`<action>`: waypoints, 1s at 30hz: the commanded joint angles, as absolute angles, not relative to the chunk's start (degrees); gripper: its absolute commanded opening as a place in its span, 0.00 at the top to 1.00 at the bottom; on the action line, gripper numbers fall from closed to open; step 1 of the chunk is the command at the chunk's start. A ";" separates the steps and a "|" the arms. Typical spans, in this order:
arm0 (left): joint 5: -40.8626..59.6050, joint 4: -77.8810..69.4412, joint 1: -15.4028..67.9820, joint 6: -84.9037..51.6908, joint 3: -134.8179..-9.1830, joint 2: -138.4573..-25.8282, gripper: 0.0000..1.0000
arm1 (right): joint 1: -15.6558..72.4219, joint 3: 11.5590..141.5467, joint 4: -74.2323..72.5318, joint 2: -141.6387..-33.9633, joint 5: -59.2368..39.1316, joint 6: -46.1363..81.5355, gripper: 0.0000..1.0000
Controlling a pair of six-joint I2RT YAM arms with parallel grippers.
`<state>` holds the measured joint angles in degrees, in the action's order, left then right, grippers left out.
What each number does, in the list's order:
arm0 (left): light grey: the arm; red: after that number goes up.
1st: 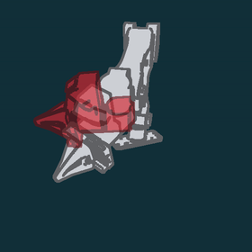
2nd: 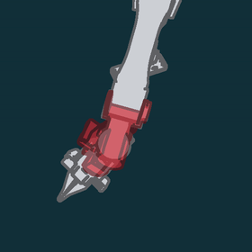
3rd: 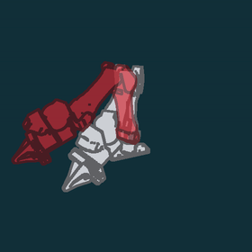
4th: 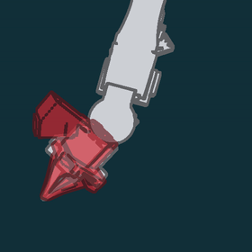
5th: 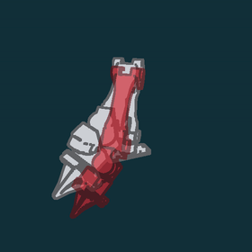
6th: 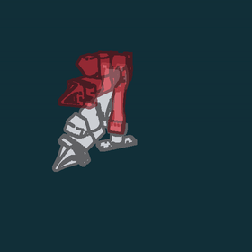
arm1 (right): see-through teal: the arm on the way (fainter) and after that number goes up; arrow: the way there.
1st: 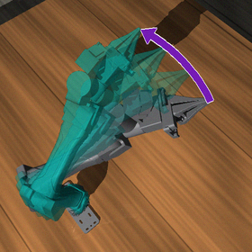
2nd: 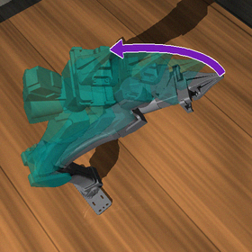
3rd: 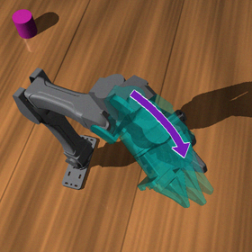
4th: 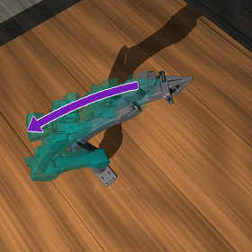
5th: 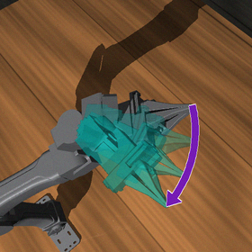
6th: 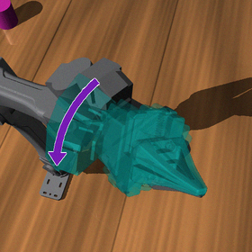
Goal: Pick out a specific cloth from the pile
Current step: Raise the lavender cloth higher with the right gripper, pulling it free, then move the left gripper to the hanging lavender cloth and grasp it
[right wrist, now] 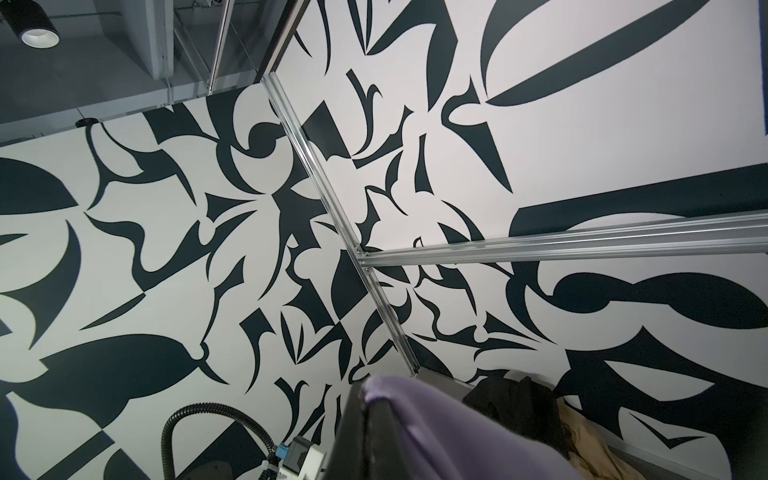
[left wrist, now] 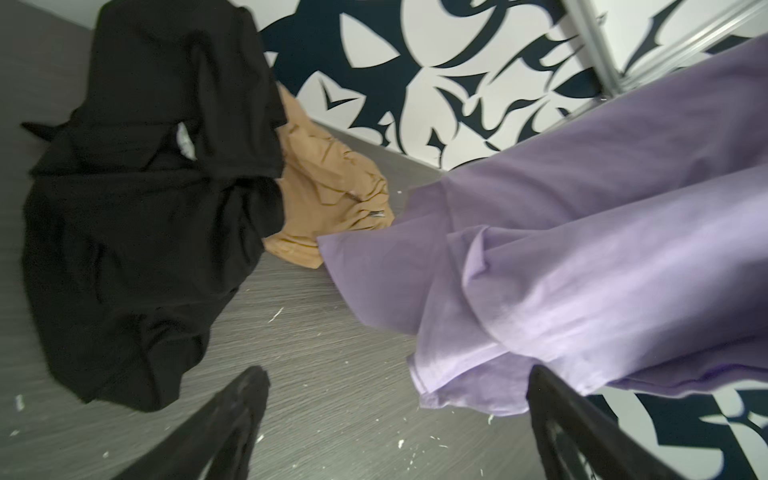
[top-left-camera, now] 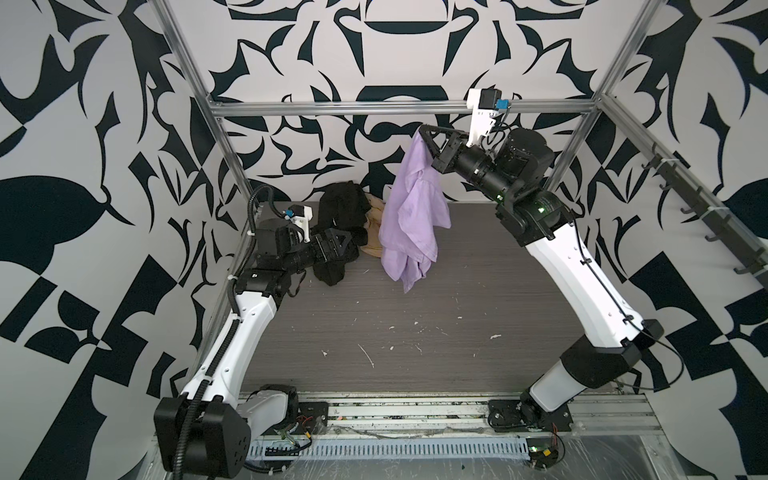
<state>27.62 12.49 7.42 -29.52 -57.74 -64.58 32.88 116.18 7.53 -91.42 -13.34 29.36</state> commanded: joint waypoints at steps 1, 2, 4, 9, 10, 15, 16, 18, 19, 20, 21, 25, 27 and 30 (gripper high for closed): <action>32.09 12.54 7.67 -27.89 -57.87 -61.96 0.00 | 33.25 115.48 2.78 -86.95 -16.20 29.92 1.00; 32.91 12.19 7.80 -27.91 -57.83 -61.32 0.00 | 33.31 115.12 3.13 -86.37 -16.60 30.10 1.00; 34.68 11.11 8.42 -27.70 -57.82 -60.02 0.00 | 33.28 114.08 3.26 -84.99 -17.65 30.77 1.00; 35.96 8.77 12.01 -26.81 -58.12 -57.60 0.00 | 33.30 110.87 2.83 -82.47 -19.85 32.84 1.00; 35.95 8.17 12.92 -26.88 -58.12 -57.20 0.00 | 33.30 110.11 2.61 -81.95 -20.10 33.12 1.00; 33.03 5.14 19.17 -25.72 -58.82 -55.82 0.01 | 33.41 107.40 2.04 -80.20 -20.95 34.39 1.00; 31.76 4.72 20.73 -24.86 -59.02 -55.59 0.01 | 33.49 107.07 1.90 -79.88 -21.15 34.66 1.00; 29.08 3.96 24.09 -23.15 -59.54 -55.37 0.01 | 33.72 106.50 1.76 -79.56 -21.44 35.02 1.00; 27.73 3.75 25.70 -22.51 -59.94 -55.37 0.01 | 33.81 106.18 1.69 -79.31 -21.46 35.15 1.00; 26.43 3.70 26.64 -22.45 -60.43 -55.49 0.01 | 33.88 105.96 1.63 -79.14 -21.46 35.22 1.00; 25.09 3.40 27.88 -22.83 -60.89 -55.71 0.01 | 34.02 105.67 1.44 -79.02 -21.44 35.19 1.00; 19.70 0.31 32.19 -22.23 -61.58 -56.34 0.00 | 34.41 104.95 1.38 -78.84 -21.18 35.33 1.00; 17.19 -2.19 34.08 -21.23 -61.12 -56.37 0.00 | 34.66 104.92 1.23 -78.90 -21.09 35.42 1.00; 14.64 -3.95 35.91 -20.92 -61.78 -57.87 0.00 | 35.03 104.90 1.06 -79.00 -20.92 35.41 1.00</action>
